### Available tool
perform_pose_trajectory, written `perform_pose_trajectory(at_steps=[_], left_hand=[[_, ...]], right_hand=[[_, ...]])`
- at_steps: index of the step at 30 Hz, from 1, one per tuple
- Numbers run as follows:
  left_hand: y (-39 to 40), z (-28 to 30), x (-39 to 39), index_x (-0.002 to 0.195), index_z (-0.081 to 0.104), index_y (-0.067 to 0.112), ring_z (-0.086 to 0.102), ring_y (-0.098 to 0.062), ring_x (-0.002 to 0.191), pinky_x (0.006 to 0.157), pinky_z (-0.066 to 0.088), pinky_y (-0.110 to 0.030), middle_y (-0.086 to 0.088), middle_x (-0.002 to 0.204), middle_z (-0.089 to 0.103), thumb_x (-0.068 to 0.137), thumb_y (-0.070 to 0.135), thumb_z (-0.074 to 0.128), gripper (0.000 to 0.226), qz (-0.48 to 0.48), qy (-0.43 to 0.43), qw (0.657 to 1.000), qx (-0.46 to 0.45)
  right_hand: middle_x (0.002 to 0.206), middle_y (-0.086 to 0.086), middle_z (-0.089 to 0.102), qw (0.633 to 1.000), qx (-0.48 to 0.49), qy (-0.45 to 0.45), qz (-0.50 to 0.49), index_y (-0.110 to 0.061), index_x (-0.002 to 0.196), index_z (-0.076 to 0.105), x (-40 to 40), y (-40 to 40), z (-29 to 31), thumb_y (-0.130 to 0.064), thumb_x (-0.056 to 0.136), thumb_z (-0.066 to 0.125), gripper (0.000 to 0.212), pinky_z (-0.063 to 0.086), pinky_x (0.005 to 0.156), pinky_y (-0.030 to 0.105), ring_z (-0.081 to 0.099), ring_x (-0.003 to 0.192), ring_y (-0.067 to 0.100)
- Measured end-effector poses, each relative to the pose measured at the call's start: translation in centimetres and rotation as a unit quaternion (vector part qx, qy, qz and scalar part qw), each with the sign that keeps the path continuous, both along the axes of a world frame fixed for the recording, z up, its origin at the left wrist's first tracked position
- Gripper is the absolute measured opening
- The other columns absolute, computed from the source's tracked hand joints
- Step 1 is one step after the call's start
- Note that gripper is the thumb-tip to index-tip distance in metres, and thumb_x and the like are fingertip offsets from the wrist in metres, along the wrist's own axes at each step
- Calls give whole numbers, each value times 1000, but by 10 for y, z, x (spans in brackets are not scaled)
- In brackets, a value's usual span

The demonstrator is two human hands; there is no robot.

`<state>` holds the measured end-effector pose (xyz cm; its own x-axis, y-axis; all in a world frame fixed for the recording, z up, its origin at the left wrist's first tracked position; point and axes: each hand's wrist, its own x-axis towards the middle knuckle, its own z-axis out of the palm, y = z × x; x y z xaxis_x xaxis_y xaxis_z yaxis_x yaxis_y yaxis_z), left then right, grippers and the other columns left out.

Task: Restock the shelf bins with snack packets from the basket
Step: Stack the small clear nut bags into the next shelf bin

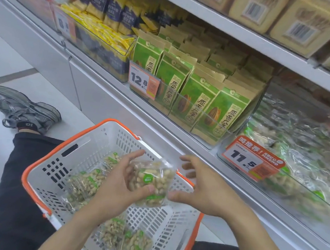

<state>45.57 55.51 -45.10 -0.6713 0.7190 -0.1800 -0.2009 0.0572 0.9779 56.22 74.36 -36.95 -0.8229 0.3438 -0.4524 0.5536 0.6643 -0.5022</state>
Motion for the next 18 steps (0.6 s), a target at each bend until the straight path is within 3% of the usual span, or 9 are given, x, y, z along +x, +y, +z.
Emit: perform_pose_trajectory(at_steps=[3, 5, 7, 9, 11, 13, 16, 18], left_hand=[[1, 6, 2, 146, 30, 45, 60, -4, 120, 91, 46, -9, 0, 132, 58, 79, 5, 81, 94, -91, 34, 995, 7], [5, 11, 5, 147, 26, 48, 51, 4, 128, 98, 40, -7, 9, 142, 49, 80, 14, 81, 93, -124, 62, 990, -3], [11, 17, 10, 146, 27, 44, 55, 10, 118, 90, 46, -8, 16, 140, 45, 79, 21, 82, 90, -119, 38, 992, 2], [17, 26, 15, 142, 32, 42, 51, 25, 107, 81, 44, -2, 28, 135, 40, 74, 42, 84, 85, -89, 26, 996, -19], [23, 31, 18, 131, 43, 44, 49, 29, 101, 75, 41, 2, 37, 123, 48, 77, 65, 70, 64, -89, 75, 990, -81], [28, 38, 21, 111, 56, 36, 57, 18, 90, 71, 43, -2, 37, 94, 62, 82, 65, 53, 41, -127, 96, 979, -124], [38, 41, 24, 105, 59, 27, 60, 7, 78, 70, 44, -11, 27, 83, 65, 80, 70, 54, 50, -180, 154, 964, -117], [44, 40, 26, 93, 58, 22, 52, 3, 61, 61, 38, -16, 21, 70, 61, 78, 68, 62, 49, -195, 166, 962, -94]], right_hand=[[146, -31, 32, 996, -18, 35, 86, -57, 144, 18, -1, -7, 2, -55, 59, 90, 112, 40, 105, 28, 36, 131, -5], [136, -31, 39, 991, 4, 46, 126, -52, 143, 30, -2, -6, 3, -53, 56, 91, 106, 40, 93, 18, 41, 121, -6], [123, -29, 48, 991, 35, 37, 122, -46, 135, 44, -1, -2, 9, -59, 51, 91, 96, 39, 79, 14, 47, 106, -5], [108, -25, 55, 993, 60, 30, 101, -41, 124, 53, 2, 5, 15, -69, 45, 88, 91, 41, 72, 18, 50, 95, -3], [95, -20, 58, 993, 80, 41, 74, -35, 111, 58, 5, 11, 21, -75, 44, 84, 82, 48, 70, 24, 53, 88, 0], [90, -16, 57, 993, 95, 45, 44, -32, 100, 57, 7, 16, 26, -76, 47, 82, 73, 49, 67, 28, 52, 82, 2], [83, -14, 50, 995, 92, 6, 29, -30, 93, 54, 14, 25, 34, -72, 48, 85, 69, 35, 56, 26, 46, 72, 4], [82, -14, 49, 995, 88, -26, 28, -28, 92, 54, 21, 32, 38, -70, 48, 86, 69, 33, 55, 27, 45, 71, 5]])
